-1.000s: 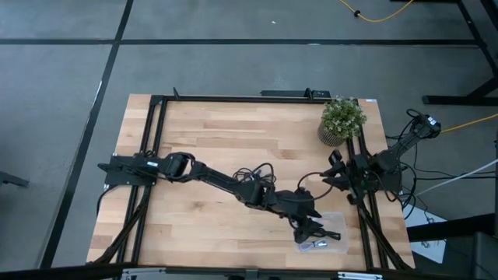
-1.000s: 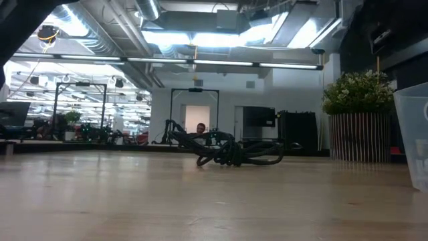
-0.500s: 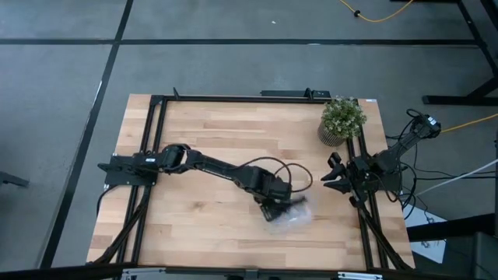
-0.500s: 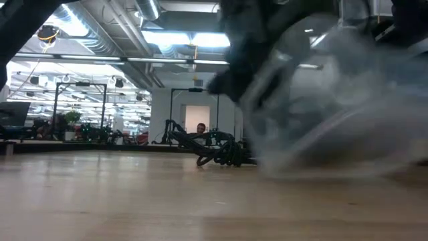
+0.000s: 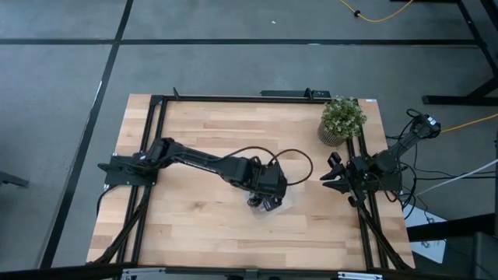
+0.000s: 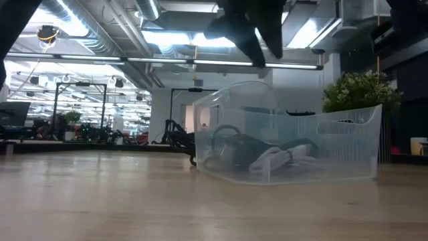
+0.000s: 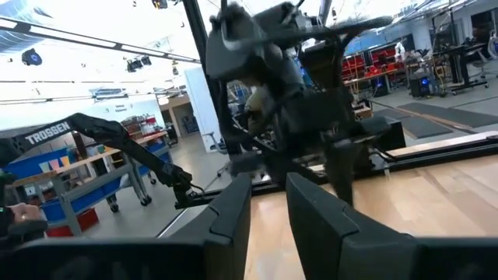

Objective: Pick and place USB-C Cables
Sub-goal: Adjust the transparent bin

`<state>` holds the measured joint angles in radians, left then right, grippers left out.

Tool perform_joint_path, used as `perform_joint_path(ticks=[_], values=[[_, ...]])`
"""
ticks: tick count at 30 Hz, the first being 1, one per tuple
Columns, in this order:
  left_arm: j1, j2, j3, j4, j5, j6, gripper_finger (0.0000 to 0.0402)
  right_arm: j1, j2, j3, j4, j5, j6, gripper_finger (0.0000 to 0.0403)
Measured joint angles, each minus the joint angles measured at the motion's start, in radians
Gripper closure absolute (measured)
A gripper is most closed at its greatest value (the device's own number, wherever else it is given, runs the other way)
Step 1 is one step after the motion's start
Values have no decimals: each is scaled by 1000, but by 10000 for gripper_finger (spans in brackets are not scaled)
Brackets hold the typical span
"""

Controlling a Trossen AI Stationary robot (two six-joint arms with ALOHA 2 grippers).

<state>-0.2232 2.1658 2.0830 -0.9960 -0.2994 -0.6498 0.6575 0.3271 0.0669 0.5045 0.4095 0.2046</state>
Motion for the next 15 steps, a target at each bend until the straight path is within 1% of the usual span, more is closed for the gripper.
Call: perform_joint_path(ticks=[1,4,5,6,9,11,13,15], values=[[-3,5,-1,-6,-49,-2,254,0,0,0,0,0,0,313],[-7,18,-4,-34,-256,-33,254,0,0,0,-1,0,0,313],[-6,17,-4,-58,-299,-52,254,0,0,0,-1,-1,0,313],[0,13,-3,-98,-318,-72,254,0,0,0,-1,-1,4,313],[22,21,-4,-265,-293,-153,256,0,0,0,-6,-3,45,313],[35,50,-16,-334,-285,-210,257,0,0,0,-20,-16,52,313],[45,71,-40,-362,-254,-240,258,0,2,0,-22,-20,50,313],[52,77,-52,-320,-222,-239,258,0,1,0,-23,-20,50,313]])
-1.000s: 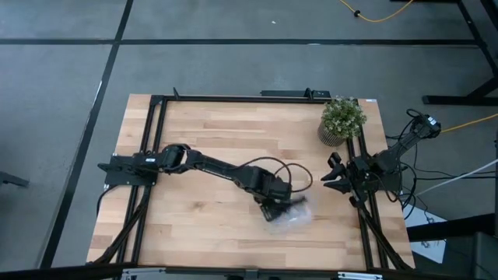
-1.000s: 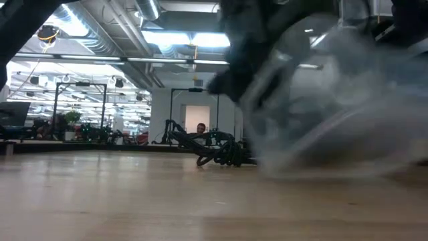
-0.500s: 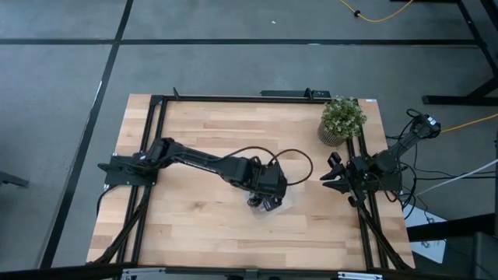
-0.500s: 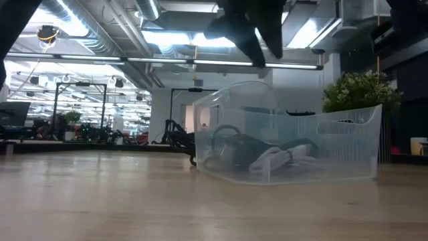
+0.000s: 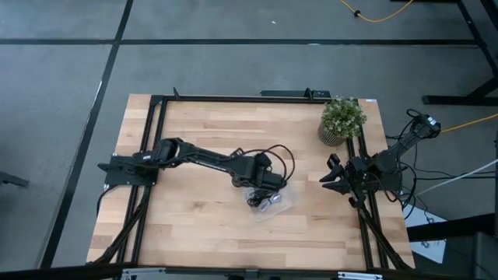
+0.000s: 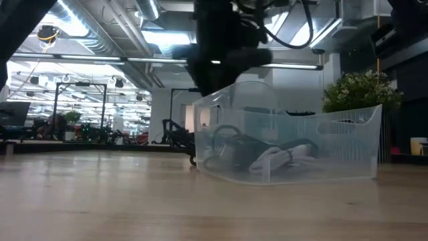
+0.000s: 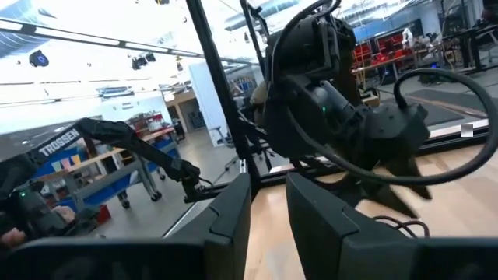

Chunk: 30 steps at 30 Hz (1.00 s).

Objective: Pick and place USB-C Cables
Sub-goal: Adjust the transparent bin

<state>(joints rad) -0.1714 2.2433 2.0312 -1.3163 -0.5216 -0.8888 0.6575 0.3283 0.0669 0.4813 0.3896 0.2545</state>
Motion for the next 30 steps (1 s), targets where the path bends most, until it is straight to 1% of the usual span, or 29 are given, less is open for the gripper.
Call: perform_joint_path(ticks=[3,6,10,14,22,27,29,30], values=[[7,8,-22,60,64,12,258,0,0,0,-4,0,2,313],[8,27,-31,161,79,49,258,0,1,0,-7,0,0,313],[10,16,-28,324,98,115,258,0,1,0,-9,0,-1,313],[12,19,-29,451,158,163,258,0,1,0,-19,0,2,313],[1,29,-29,616,229,167,258,0,1,0,-26,0,2,313],[-16,29,-29,719,202,212,258,0,1,0,-33,0,2,313],[-23,29,-17,715,220,237,258,0,1,0,-39,0,1,313],[-27,30,-7,715,246,251,258,0,1,0,-42,0,2,313]])
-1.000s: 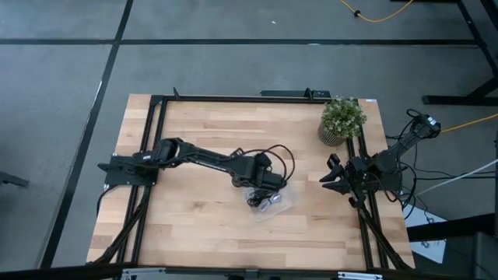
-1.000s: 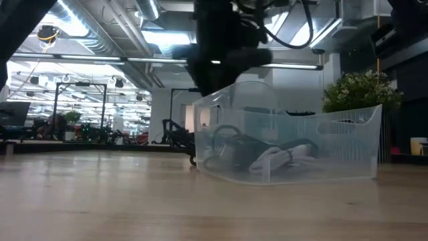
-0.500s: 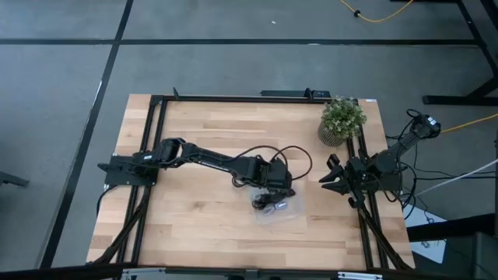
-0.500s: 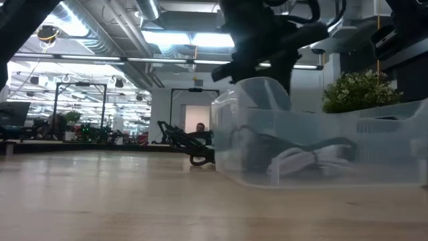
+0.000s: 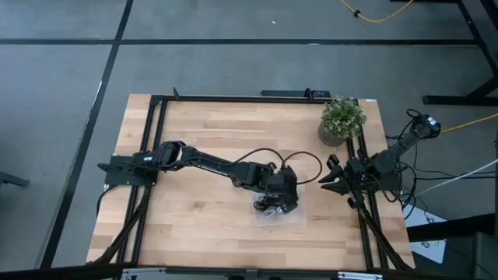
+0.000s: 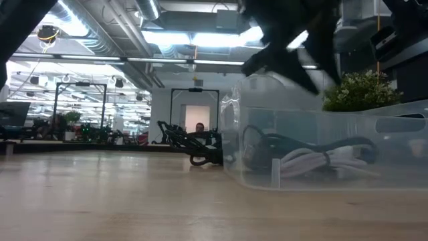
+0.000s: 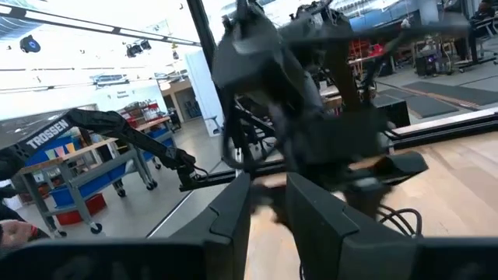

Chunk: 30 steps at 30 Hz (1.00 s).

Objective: Pick and place USB-C Cables
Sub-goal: Adjust the transparent bin

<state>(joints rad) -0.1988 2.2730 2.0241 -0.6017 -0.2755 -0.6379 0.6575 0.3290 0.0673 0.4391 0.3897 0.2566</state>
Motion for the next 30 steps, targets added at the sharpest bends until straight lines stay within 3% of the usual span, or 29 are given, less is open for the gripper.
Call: perform_joint_path(ticks=[3,6,12,22,25,30], values=[[-23,4,10,28,90,41,258,0,0,0,-2,0,-1,313],[-53,53,6,62,118,77,258,0,0,0,-1,1,-20,313],[-66,98,10,174,109,117,258,0,-15,1,133,133,-170,313],[-64,132,7,307,118,124,258,0,-19,1,191,163,-219,313],[-64,122,9,258,112,120,258,3,-33,9,167,148,-174,313],[-72,15,6,8,41,94,258,26,-53,50,-45,24,-16,313]])
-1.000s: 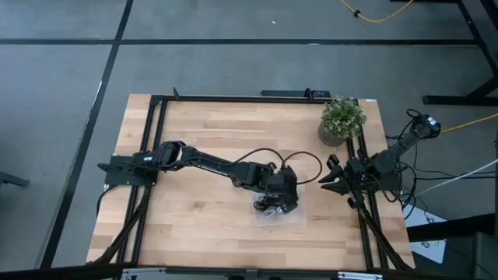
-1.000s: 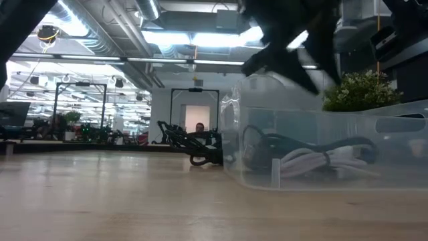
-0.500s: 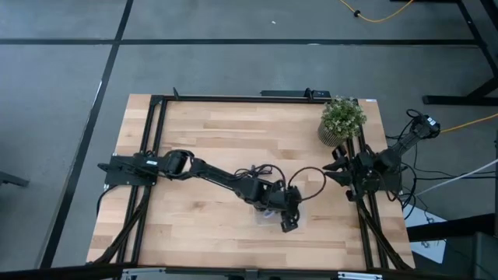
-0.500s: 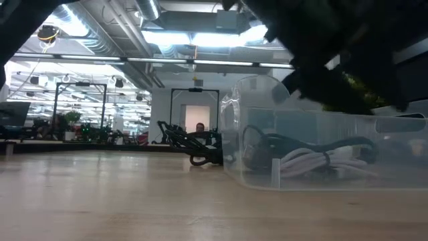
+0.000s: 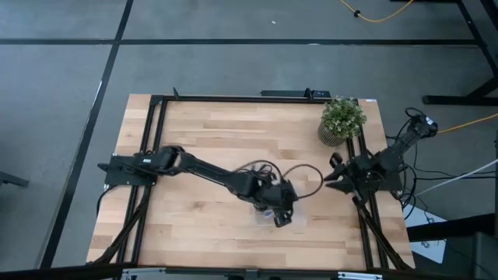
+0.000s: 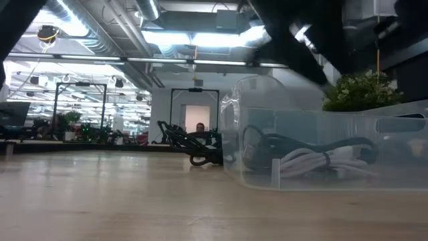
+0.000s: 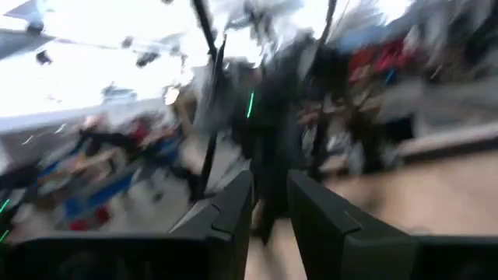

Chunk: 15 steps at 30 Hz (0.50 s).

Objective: Pick and place USB-C Cables
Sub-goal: Adjust the transparent bin

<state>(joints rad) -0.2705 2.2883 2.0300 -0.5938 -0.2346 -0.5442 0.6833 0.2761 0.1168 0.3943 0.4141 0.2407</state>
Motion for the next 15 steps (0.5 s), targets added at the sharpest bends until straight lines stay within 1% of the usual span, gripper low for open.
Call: perform_joint_path(ticks=[3,4,6,9,12,15], values=[[-8,-88,5,-102,-57,0,258,13,2,8,-107,-55,81,313],[-13,-117,4,-166,-74,0,258,16,7,8,-126,-58,100,313],[-26,-171,4,-230,-92,7,258,16,33,8,-142,-40,134,313],[-56,-251,4,-394,-132,29,258,10,116,9,-75,37,147,313],[-93,-301,3,-567,-186,55,258,-5,242,13,44,46,106,313],[-130,-318,3,-695,-267,65,258,-18,363,68,59,45,52,313]])
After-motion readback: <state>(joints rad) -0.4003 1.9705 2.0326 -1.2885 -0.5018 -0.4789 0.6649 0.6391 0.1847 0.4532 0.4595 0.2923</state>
